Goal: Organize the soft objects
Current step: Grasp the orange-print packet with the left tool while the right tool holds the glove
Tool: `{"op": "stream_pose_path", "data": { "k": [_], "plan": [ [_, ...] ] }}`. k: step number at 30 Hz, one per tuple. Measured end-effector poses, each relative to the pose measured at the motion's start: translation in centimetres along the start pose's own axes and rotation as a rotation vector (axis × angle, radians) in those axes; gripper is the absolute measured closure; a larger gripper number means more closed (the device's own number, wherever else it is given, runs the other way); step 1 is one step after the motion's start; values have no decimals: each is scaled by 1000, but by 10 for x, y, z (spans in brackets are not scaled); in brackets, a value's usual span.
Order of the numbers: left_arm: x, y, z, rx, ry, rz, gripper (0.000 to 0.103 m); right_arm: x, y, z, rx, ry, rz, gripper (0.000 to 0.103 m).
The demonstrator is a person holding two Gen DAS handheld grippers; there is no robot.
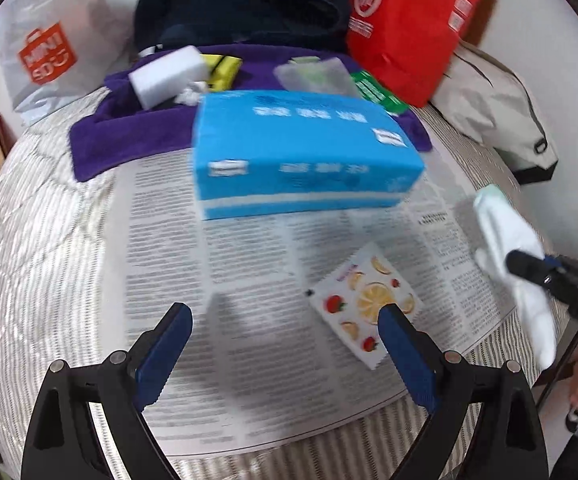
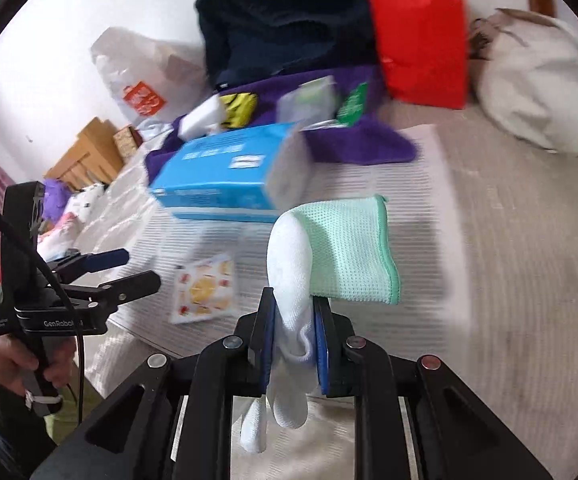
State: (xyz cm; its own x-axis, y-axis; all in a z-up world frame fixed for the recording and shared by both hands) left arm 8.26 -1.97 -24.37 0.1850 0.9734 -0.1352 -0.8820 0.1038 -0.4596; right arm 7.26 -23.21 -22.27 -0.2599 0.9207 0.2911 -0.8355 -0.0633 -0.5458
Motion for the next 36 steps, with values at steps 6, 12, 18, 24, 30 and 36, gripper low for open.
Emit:
{"op": "stream_pose_path", "data": {
  "k": [6, 12, 18, 24, 30, 36],
  "plan": [
    [-34, 2, -18, 19, -13, -60, 9, -37, 7, 22, -19, 28, -51, 85],
    [-54, 7, -33, 10, -92, -121, 2, -51, 13, 30, -24, 12, -77, 85],
    [-53, 3, -35, -13, -106, -95, 0, -59, 17, 29, -18, -6, -92, 85],
    [-56, -1, -26, -82, -102, -70, 31, -58, 20, 28, -16, -29, -106, 85],
    [-60, -3, -21, -104, -75, -81, 48, -46, 19, 28, -17, -50, -92, 85],
    [-53, -5, -15, -112, -63, -67, 75, -35, 17, 23, -3, -58, -72, 85]
  ]
}}
Point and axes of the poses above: each gripper's, at about its wrist camera, not at the fingertips, and z roughly against the way its jaws point, x to its left, y to its underside, the point moved 9 cm from there along -z, roughly the way its jaws point, and after that the axes turned 1 degree about x, right-handed, at the moved point
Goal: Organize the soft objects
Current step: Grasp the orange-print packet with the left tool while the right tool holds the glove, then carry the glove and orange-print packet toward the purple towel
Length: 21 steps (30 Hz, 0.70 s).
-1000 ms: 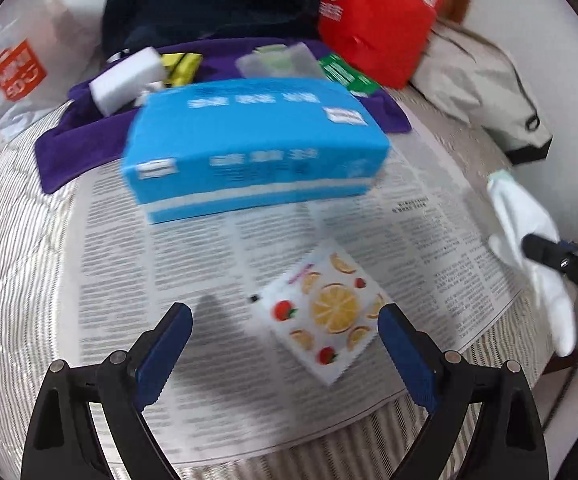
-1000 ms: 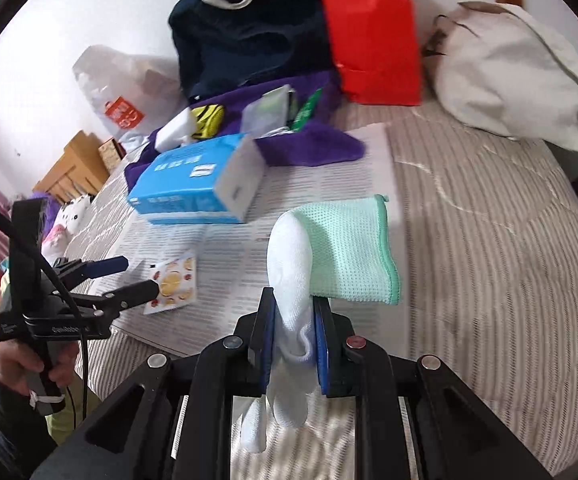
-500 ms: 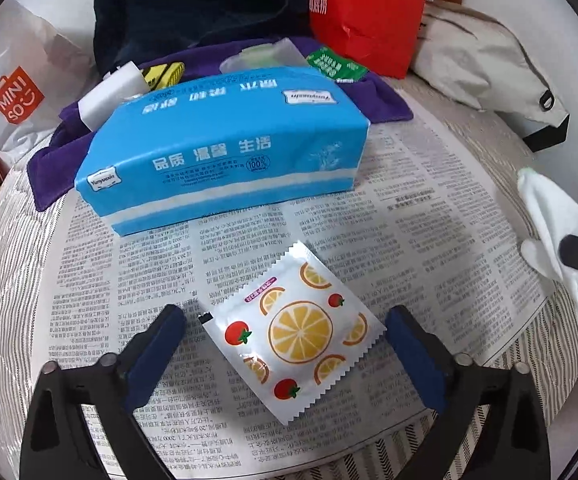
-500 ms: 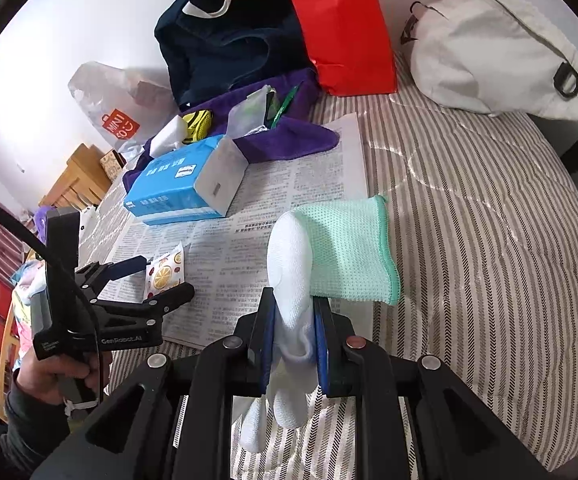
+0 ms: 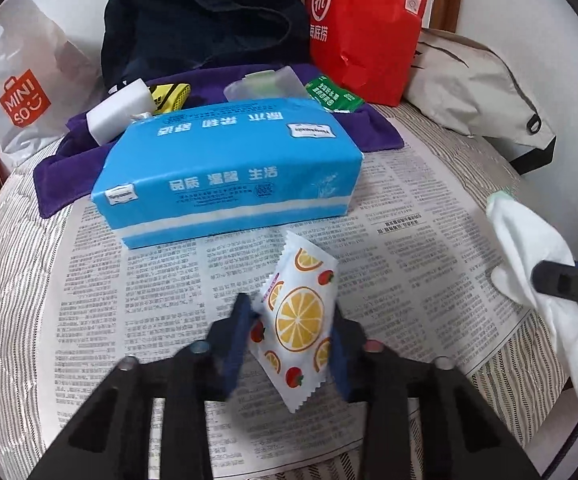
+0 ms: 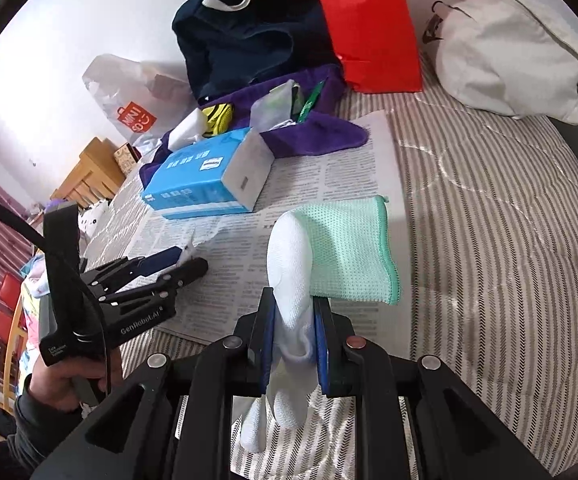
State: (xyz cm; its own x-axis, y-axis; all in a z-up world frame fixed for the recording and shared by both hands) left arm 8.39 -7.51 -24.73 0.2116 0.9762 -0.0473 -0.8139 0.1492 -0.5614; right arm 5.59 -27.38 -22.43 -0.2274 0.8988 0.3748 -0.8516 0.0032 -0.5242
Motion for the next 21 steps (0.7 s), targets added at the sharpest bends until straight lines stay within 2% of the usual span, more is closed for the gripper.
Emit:
{"op": "stream_pose_path", "data": {
  "k": [2, 4, 13, 21],
  "plan": [
    [4, 0, 0, 13, 20, 13, 95, 3, -1, -1, 2, -3, 6, 85],
    [7, 0, -1, 20, 52, 37, 95, 7, -3, -2, 3, -5, 12, 85],
    [22, -5, 9, 8, 91, 79, 96, 21, -15, -7, 11, -6, 35, 85],
    [41, -13, 20, -13, 91, 96, 98, 42, -28, -13, 14, -16, 72, 85]
  ]
}}
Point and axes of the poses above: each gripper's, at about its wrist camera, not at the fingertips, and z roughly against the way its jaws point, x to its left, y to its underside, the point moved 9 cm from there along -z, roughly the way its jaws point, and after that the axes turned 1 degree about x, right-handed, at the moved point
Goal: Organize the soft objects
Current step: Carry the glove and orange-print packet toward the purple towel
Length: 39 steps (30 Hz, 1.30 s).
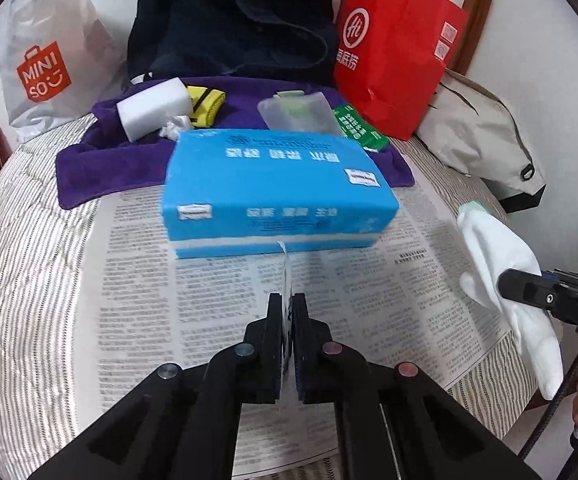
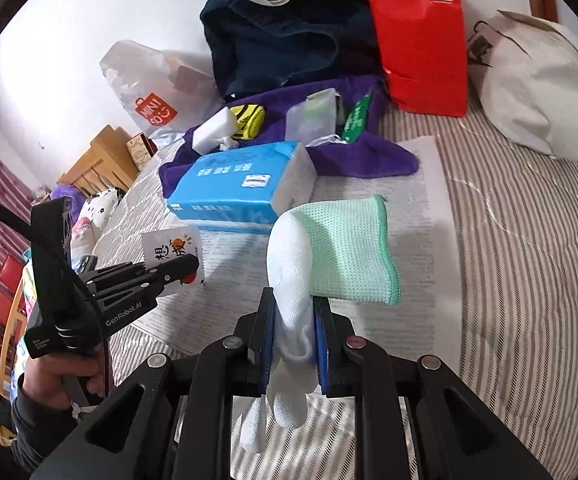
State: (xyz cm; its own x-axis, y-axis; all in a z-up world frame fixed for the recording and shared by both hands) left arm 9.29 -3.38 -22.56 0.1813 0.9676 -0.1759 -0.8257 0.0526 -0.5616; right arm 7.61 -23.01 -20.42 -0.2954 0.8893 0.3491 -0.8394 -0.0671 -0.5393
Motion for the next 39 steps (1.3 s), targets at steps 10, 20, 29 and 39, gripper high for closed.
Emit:
{"op": "stream_pose_path", "data": {
  "k": [10, 20, 29, 39],
  "plan": [
    [18, -20, 16, -32, 16, 19, 98, 23, -22, -7, -1, -13, 42, 85],
    [46, -61, 39, -102, 3, 37, 98, 42, -61, -14, -24, -15, 80, 85],
    [69, -97, 37, -133, -10, 37, 98, 50, -88, -22, -50, -11, 111, 85],
    [75, -136, 24, -152, 4, 20, 98, 42, -126, -35, -70, 13, 115, 85]
  ]
}}
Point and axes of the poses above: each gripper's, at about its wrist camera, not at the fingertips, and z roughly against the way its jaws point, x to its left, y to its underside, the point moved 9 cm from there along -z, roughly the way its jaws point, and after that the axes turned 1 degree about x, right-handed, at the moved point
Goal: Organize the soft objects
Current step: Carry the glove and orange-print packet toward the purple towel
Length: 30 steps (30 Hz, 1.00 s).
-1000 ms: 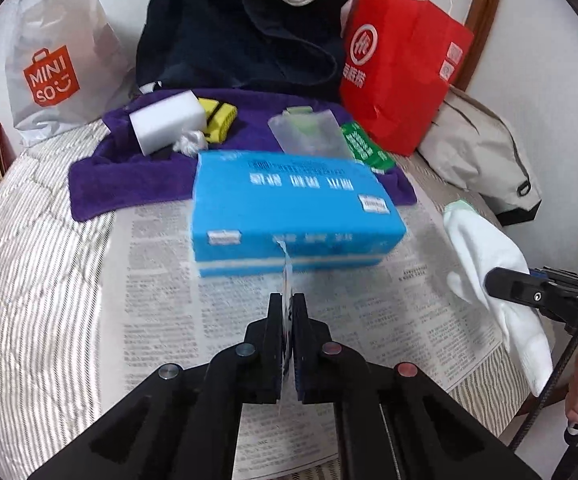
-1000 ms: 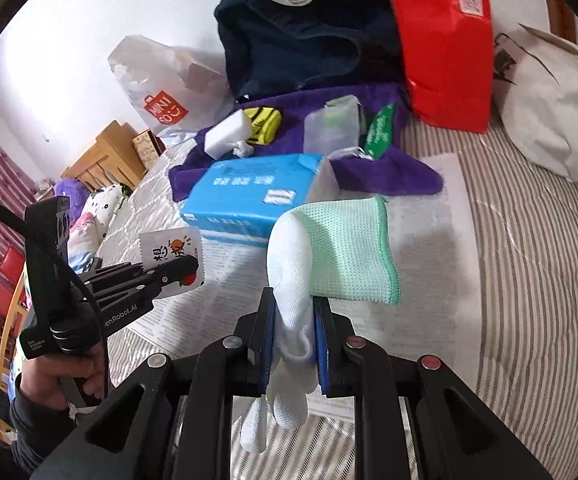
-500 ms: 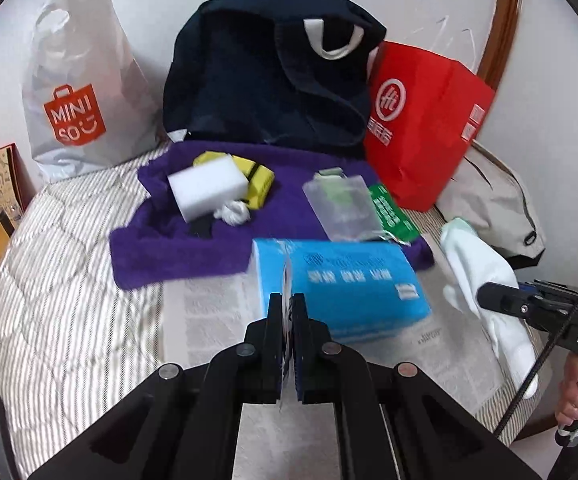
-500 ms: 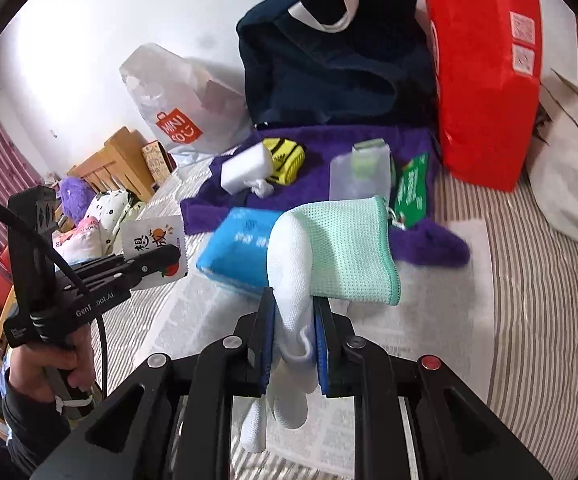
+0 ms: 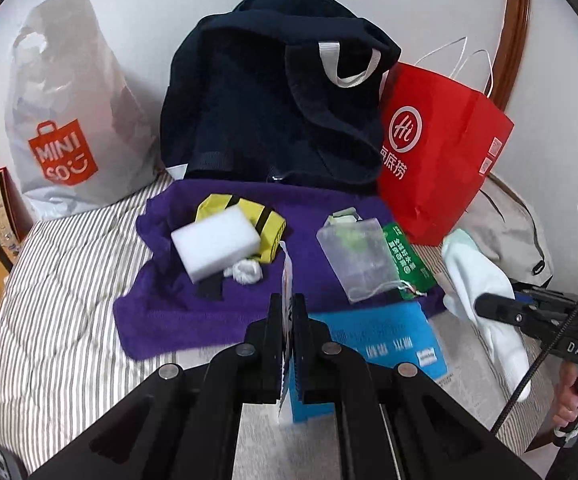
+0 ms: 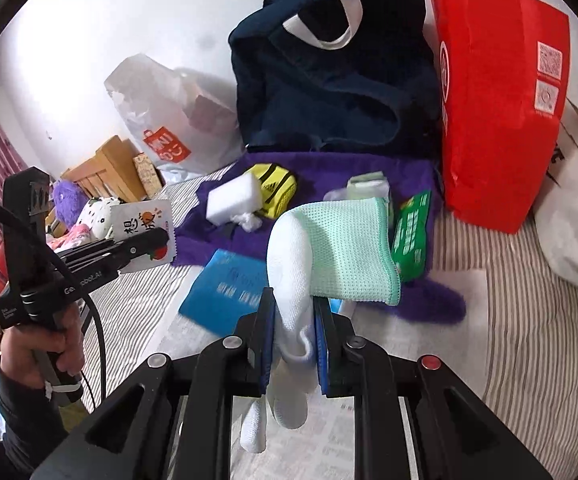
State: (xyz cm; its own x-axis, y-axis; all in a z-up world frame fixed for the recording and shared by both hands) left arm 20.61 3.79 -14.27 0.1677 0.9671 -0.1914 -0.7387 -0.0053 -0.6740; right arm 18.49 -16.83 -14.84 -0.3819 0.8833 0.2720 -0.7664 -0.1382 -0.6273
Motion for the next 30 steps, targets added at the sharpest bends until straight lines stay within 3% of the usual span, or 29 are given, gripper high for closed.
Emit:
{"op": "stream_pose_path", "data": {
  "k": [12, 19, 30],
  "plan": [
    [-5, -52, -38, 6, 33, -43, 98, -14, -67, -30, -47, 45, 23, 85],
    [-12, -75, -74, 16, 55, -65, 98, -23, -103, -58, -28, 44, 34, 85],
    [-8, -90, -104, -2, 66, -68, 98, -31, -118, -89, -32, 12, 22, 85]
  ]
}}
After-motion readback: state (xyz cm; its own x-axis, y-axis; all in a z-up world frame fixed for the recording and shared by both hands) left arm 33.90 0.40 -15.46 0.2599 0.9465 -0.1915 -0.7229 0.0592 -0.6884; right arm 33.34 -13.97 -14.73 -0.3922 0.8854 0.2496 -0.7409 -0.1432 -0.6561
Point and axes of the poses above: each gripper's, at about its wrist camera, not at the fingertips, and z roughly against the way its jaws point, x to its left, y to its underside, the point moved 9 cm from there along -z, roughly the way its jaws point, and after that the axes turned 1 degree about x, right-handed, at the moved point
